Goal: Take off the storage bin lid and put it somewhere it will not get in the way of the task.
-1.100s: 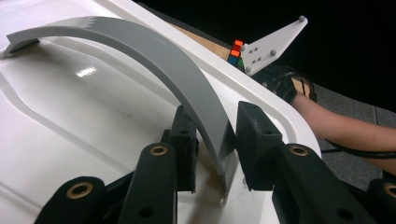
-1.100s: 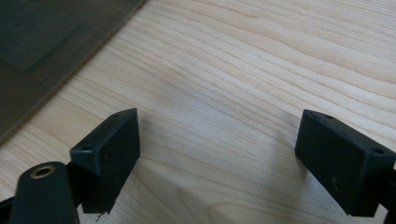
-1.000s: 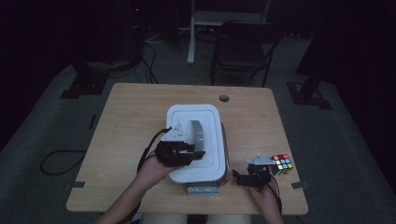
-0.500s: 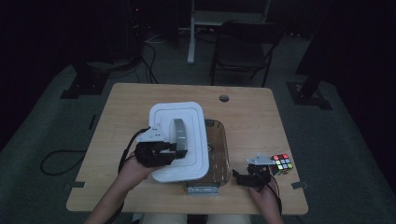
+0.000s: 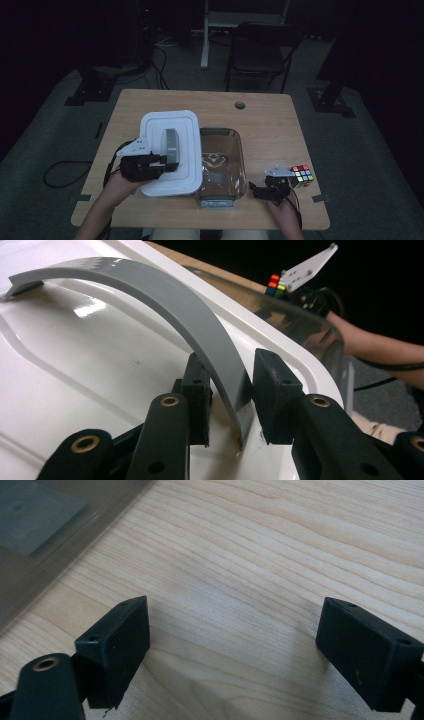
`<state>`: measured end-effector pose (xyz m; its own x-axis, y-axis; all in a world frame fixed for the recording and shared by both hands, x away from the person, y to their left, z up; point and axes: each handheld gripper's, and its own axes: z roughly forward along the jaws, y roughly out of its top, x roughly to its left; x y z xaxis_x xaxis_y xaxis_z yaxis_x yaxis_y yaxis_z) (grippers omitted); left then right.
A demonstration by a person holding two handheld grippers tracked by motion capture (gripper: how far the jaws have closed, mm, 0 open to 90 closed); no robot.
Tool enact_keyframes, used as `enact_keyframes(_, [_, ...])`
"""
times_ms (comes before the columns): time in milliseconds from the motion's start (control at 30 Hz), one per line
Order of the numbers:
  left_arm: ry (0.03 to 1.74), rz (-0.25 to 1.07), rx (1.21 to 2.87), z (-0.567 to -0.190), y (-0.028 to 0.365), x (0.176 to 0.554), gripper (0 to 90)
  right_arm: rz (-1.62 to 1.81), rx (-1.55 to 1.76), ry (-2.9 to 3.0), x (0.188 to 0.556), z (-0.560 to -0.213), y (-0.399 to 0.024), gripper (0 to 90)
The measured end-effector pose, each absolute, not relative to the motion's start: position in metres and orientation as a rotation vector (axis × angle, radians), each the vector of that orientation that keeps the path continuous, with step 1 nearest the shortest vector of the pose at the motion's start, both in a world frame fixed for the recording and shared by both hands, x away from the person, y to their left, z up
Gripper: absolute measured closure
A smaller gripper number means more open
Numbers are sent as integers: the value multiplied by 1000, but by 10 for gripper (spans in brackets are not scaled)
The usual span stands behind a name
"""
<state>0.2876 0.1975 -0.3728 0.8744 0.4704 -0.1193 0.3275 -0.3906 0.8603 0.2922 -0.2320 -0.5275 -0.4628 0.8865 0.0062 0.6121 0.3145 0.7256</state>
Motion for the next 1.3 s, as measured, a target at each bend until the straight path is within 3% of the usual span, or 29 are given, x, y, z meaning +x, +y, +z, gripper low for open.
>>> enact_keyframes(433, [637,145,1998,-405,240,287,702,947,1331,2192,292,-528,-232,139])
enact_keyframes(800, [673,42,2032,-456,228,304,701,947,1331,2193,292,-528,-232,139])
enact_keyframes(1300, [709,-49,2088,-497,215,324,701,947,1331,2192,292,-528,-232,139])
